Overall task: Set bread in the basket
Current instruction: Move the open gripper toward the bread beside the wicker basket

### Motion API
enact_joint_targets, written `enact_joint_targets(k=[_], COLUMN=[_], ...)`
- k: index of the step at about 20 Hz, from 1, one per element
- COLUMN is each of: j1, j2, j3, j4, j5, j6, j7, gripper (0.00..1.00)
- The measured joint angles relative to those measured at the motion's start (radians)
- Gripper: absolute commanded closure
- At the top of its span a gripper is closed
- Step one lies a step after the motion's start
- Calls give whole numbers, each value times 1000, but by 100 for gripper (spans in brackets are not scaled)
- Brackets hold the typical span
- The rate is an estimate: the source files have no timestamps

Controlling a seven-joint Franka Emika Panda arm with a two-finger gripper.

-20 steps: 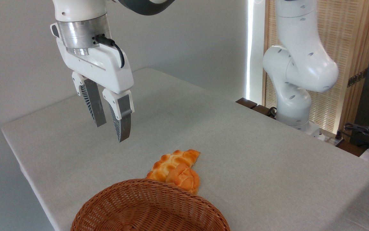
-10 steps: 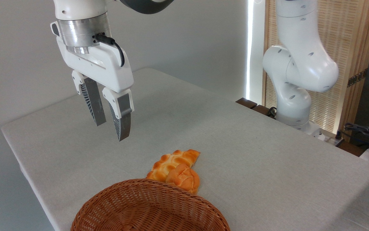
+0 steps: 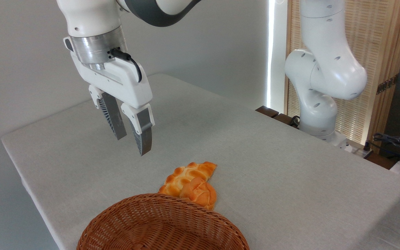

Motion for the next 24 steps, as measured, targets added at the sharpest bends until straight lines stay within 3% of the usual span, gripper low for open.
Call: enact_joint_targets(k=[12,24], j1=[-10,0], j2=[-100,-104], j3=[-55,-50], j4=[-27,-90], j5=[0,0], j6=[-1,26], j7=[0,0], gripper=[0,0])
